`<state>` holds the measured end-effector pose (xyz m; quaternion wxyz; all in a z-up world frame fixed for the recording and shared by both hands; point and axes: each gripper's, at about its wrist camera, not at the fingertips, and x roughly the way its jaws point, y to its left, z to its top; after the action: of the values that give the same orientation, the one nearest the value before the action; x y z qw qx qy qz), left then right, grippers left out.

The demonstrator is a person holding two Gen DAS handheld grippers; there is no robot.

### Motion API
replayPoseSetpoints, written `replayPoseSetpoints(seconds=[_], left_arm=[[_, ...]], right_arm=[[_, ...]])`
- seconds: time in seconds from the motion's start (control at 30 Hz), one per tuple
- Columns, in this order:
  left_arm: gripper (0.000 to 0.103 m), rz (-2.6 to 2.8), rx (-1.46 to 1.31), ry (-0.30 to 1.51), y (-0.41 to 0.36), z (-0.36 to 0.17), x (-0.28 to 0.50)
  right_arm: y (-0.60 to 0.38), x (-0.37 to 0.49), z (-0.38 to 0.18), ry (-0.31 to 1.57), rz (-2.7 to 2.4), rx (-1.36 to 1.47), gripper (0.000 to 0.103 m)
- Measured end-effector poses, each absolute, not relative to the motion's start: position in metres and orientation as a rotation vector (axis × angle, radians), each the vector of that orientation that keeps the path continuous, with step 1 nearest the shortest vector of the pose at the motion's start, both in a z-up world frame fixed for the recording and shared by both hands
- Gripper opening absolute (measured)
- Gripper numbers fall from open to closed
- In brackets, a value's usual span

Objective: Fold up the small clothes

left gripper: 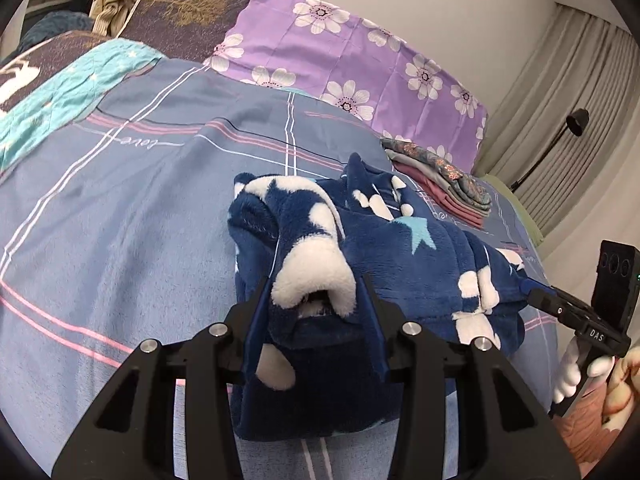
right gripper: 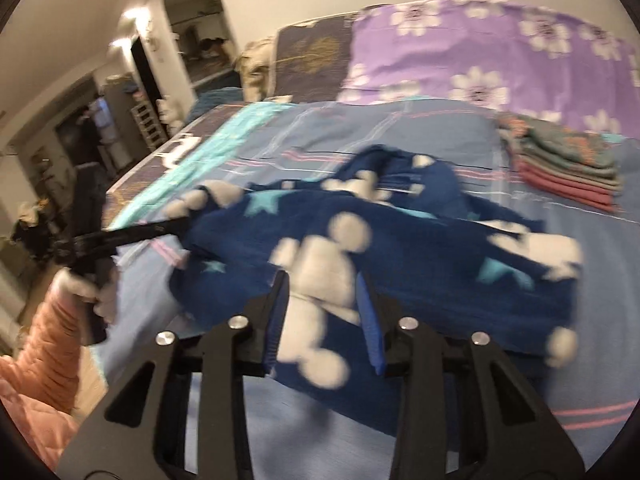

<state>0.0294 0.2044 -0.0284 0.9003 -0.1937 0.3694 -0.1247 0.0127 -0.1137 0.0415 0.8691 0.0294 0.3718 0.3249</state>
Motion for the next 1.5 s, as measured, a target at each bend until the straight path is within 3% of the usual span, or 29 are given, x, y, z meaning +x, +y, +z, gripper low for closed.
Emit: replayPoseSetpoints(seconds=[0.33,0.37,0.4,0.57,0.7,0.8,0.9,0.93,0.97,1.03,1.13,1.17,1.23,1.27,1.3,1.5], left_arm=[[0.046,-0.271,-0.404,0.758,0.205,-0.033,0.029],[0.046,-0.272,-0.405,0.76,0.205,-0.033,0.029],[0.046,-0.272,-0.406,0.761,0.205,-0.034,0.029],[0.046,-0.287,-0.404,0.743,0.207,-0.03,0.024],[0.047,-0.285,-0.399,0.745,0.206,-0.032,0.026],[0.047,-0.27,-0.398,0.759,0.204,-0.039,0.027],[0.045,-0.275,-0.399,0.767,0.206,-0.041,0.023],[0.042,-0.279,-0.397,0.766,0.207,-0.041,0.021],[0.031,-0.284,-0.394,0.763,0.209,-0.039,0.02],[0.019,-0.289,-0.398,0.748,0.214,-0.035,0.014],[0.016,-0.298,-0.424,0.718,0.22,-0.031,0.007],[0.016,-0.297,-0.427,0.716,0.22,-0.031,0.006],[0.025,-0.308,-0.442,0.717,0.219,-0.031,0.004],[0.039,-0.315,-0.446,0.72,0.217,-0.032,0.004],[0.046,-0.32,-0.442,0.722,0.214,-0.032,0.004],[0.051,-0.294,-0.36,0.81,0.191,-0.049,0.019]], right_arm=[[-0.075,0.066,-0.006,0.996,0.757,0.217,0.035],[-0.075,0.069,-0.008,1.009,0.76,0.246,0.03],[-0.076,0.071,-0.008,1.015,0.762,0.276,0.007],[-0.103,0.052,0.051,0.797,0.763,0.325,0.008],[-0.12,0.044,0.053,0.798,0.673,0.265,0.008],[-0.123,0.045,0.02,0.911,0.629,0.248,0.011],[-0.129,0.036,0.009,0.926,0.618,0.244,0.025],[-0.135,0.031,0.011,0.915,0.607,0.238,0.031],[-0.14,0.026,0.016,0.896,0.592,0.226,0.031],[-0.16,0.011,0.032,0.833,0.563,0.208,0.032],[-0.2,-0.01,0.051,0.738,0.485,0.195,0.047],[-0.216,-0.015,0.055,0.715,0.431,0.197,0.048],[-0.247,-0.023,0.055,0.7,0.347,0.235,0.048],[-0.263,-0.024,0.052,0.703,0.307,0.267,0.048],[-0.276,-0.023,0.046,0.715,0.27,0.295,0.05],[-0.282,-0.015,0.008,0.824,0.295,0.322,0.05]])
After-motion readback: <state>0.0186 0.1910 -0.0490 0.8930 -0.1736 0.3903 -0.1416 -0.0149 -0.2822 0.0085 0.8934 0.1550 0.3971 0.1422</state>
